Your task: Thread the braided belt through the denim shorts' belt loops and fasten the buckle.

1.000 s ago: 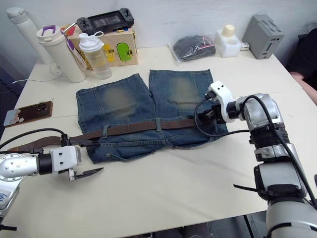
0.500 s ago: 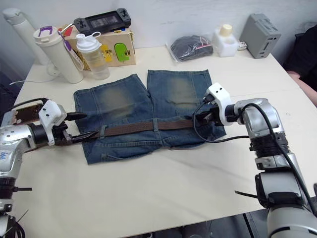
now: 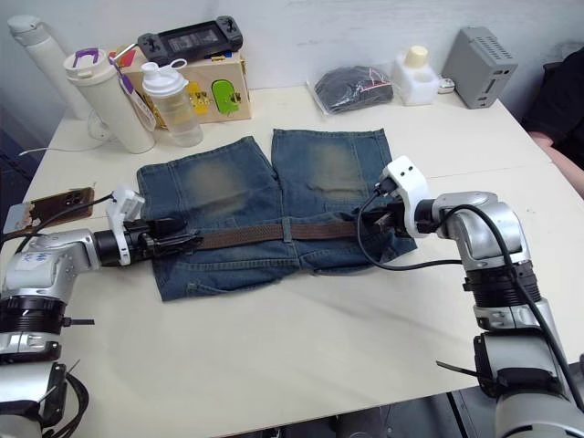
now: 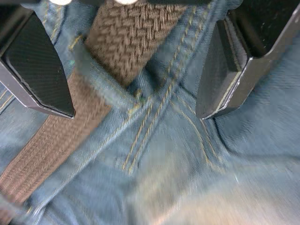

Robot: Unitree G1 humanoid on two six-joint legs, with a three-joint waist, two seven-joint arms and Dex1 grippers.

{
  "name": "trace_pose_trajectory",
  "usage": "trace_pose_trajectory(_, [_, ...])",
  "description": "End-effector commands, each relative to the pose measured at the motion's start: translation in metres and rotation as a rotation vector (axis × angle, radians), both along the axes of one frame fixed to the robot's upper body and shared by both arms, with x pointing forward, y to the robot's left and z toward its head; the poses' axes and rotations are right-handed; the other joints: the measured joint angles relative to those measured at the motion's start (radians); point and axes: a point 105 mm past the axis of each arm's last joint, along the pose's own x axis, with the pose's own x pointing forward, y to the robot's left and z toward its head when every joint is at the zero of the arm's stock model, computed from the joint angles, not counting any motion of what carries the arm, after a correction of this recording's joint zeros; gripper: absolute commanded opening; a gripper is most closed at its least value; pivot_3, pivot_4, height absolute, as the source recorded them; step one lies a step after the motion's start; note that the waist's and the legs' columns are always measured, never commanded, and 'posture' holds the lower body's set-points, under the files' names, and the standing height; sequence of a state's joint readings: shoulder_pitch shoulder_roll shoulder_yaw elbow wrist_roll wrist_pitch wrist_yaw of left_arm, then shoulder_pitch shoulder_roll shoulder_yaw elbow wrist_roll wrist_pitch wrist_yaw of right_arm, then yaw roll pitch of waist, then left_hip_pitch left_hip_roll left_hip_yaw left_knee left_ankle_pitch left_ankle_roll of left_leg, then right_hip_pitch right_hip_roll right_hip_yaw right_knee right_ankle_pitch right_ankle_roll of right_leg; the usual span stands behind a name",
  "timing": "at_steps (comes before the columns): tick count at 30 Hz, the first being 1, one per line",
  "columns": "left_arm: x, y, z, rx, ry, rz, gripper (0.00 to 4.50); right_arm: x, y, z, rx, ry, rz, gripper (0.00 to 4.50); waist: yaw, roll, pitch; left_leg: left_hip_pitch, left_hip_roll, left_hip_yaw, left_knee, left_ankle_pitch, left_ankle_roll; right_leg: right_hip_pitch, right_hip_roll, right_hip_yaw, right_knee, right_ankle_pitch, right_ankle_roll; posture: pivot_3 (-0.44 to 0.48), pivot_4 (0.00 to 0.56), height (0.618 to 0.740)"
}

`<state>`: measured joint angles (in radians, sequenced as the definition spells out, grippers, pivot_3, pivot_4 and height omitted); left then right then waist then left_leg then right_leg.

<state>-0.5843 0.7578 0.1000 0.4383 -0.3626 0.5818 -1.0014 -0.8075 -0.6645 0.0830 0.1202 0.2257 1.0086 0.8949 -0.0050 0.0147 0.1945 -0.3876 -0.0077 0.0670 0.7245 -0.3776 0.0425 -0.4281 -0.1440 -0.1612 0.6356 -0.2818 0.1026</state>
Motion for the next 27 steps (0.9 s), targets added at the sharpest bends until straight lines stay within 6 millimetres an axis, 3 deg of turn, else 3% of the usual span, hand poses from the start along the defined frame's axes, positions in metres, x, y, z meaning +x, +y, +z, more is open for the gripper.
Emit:
trace_pose_trajectory(1, [-0.002,0.004,-0.004,0.030,0.003,0.005,4.50,-0.003,0.000,0.012,0.014,-0.039,0.006,0.03,0.001,0.000,0.000,0.000,0.000,0.000,0.000,0.000,0.000,0.000,0.000,0.000,0.000,0.000,0.000,0.000,0.150,0.687])
trace_pose_trajectory(4, [-0.002,0.002,-0.002,0.014,-0.008,0.004,3.71,-0.003,0.001,0.010,0.016,-0.037,0.006,0.00,0.001,0.000,0.000,0.000,0.000,0.000,0.000,0.000,0.000,0.000,-0.001,0.000,0.000,0.000,0.000,0.000,0.150,0.687])
trace_pose_trajectory(5, [-0.003,0.001,0.000,0.009,-0.012,-0.003,3.19,-0.002,0.001,0.010,0.017,-0.037,0.004,0.00,0.001,0.000,0.000,0.000,0.000,0.000,0.000,0.000,0.000,0.000,-0.001,0.000,0.000,0.000,0.000,0.000,0.150,0.687])
trace_pose_trajectory(13, [-0.005,0.000,0.008,0.008,-0.062,-0.032,0.32,0.001,0.001,0.010,0.017,-0.045,-0.003,0.00,0.001,0.000,0.000,0.000,-0.001,0.000,0.001,0.000,0.000,0.000,-0.001,0.000,0.001,0.000,0.000,0.000,0.150,0.687])
trace_pose_trajectory(22, [0.000,-0.006,0.026,-0.030,-0.146,-0.034,0.32,0.002,-0.004,0.023,0.051,-0.094,-0.019,0.00,0.001,0.000,0.000,0.000,-0.001,0.000,0.001,0.000,0.000,0.000,-0.001,0.000,0.001,0.000,0.000,0.000,0.150,0.687])
trace_pose_trajectory(27, [-0.016,-0.012,0.062,-0.099,-0.302,-0.079,0.32,-0.020,-0.003,0.054,0.194,-0.185,0.048,0.00,0.003,-0.001,0.000,-0.002,-0.001,-0.002,0.002,0.000,0.000,-0.001,-0.002,0.000,0.001,0.000,0.000,0.000,0.150,0.687])
